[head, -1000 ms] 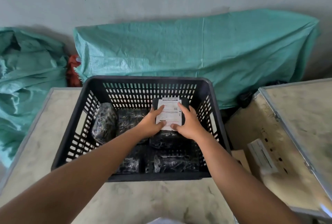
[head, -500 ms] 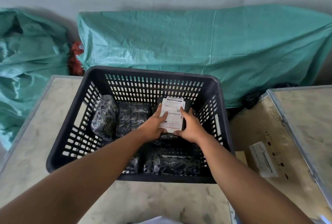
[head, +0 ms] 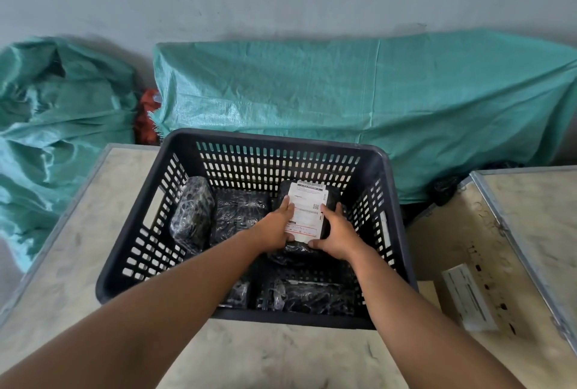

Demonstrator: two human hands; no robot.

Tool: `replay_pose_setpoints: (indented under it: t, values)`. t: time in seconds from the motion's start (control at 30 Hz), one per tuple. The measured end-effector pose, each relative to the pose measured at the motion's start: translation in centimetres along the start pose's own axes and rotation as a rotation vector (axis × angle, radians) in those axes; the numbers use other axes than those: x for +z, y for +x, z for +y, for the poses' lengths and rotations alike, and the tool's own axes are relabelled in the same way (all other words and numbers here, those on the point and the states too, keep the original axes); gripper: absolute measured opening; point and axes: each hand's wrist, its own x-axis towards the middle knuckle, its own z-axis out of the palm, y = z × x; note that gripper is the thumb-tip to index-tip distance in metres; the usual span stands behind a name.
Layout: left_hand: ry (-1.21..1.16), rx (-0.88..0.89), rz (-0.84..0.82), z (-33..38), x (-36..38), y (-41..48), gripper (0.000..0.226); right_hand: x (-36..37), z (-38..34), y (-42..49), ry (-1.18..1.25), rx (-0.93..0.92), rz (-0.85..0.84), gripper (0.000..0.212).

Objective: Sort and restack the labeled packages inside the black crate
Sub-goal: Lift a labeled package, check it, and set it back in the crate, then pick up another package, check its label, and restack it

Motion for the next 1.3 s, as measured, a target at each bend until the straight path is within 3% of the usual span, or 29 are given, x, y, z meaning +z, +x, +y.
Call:
replay_pose_setpoints:
  t: [0.37, 0.6, 0.83, 0.97, 1.13, 1.3]
  values:
    - [-0.136, 0.15, 0.173, 1.7, -4.3, -6.8, 0.072, -5.8, -1.7, -7.8, 0.009, -0.152, 0.003, 0.076]
    - [-0.057, 0.224, -0.108, 2.9, -1.8, -10.8, 0.053, -3.6, -0.7, -11.8, -0.065, -0.088, -0.3, 0.035]
    - [-0.05, 0.195, -0.102, 2.7, -0.5, -11.0, 0.057, -2.9, 0.5, -11.8, -0.015, -0.041, -0.121, 0.022]
    - [0.176, 0.25, -0.121, 3.5, -0.8, -10.2, 0.061, -2.4, 0.7, -11.3, 0.032, -0.039, 0.041, 0.021]
    - [0.207, 0.186, -0.08, 3.5, -0.9, -9.1, 0.062, -2.2, 0.4, -10.7, -0.053, 0.025, -0.051, 0.068]
    - [0.158, 0.2, -0.008, 3.5, -0.8, -9.0, 0.054, -2.1, 0.6, -10.4, -0.096, -0.044, 0.019, 0.061]
